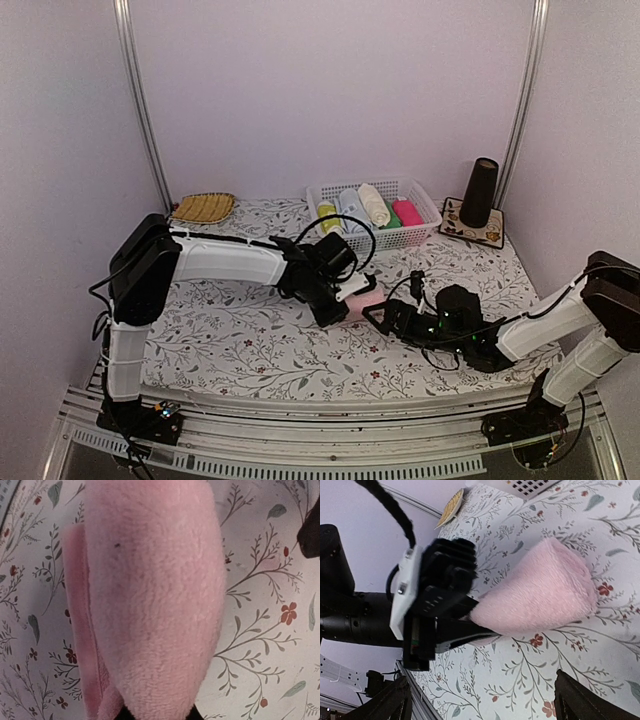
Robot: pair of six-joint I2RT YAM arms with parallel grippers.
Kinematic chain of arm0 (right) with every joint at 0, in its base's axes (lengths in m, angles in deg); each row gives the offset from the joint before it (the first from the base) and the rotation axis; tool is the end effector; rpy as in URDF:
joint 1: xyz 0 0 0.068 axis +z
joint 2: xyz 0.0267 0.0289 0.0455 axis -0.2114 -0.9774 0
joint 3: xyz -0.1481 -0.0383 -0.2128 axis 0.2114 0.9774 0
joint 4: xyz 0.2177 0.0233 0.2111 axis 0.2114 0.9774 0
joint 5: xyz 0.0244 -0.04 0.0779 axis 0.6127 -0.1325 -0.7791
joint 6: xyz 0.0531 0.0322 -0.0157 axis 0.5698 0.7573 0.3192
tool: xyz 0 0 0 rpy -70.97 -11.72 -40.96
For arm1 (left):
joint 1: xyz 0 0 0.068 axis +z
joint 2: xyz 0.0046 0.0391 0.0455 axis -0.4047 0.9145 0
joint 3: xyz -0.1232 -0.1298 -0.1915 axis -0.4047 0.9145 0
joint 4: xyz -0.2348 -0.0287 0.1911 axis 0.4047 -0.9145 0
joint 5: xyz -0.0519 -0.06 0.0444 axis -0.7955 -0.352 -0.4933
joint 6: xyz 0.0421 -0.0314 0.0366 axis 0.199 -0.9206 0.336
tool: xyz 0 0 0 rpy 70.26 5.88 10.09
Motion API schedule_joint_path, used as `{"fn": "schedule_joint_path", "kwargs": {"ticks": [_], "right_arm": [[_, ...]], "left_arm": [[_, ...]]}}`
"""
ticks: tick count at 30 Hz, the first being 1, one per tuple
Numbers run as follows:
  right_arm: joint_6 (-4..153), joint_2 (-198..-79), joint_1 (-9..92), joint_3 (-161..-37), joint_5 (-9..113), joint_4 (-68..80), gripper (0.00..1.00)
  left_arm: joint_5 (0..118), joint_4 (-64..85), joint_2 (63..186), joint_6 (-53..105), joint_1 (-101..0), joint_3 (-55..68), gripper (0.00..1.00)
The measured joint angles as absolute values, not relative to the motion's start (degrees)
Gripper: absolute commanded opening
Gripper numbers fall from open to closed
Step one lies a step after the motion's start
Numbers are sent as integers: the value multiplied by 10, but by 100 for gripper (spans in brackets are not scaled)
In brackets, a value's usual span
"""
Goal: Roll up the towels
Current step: Roll the towel at the center of the board, then pick up the towel from the center of the board.
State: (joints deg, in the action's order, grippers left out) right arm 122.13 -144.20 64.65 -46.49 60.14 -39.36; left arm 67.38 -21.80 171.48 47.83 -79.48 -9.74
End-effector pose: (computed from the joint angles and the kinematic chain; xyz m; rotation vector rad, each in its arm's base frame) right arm 0.1859 0.2407 0.0904 0.0471 2.1174 1.1932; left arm 0.2734 -0.3994 0.1057 1.4689 2.2800 -0.2407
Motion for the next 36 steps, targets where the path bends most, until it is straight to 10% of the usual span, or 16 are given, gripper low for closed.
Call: {"fn": "schedule_joint_path", "kwargs": {"ticks": [36], "right_arm": [[1479, -1640, 629, -470, 635, -578, 81]], "left_arm": [[508, -220, 1738, 405, -795, -127, 0]]}}
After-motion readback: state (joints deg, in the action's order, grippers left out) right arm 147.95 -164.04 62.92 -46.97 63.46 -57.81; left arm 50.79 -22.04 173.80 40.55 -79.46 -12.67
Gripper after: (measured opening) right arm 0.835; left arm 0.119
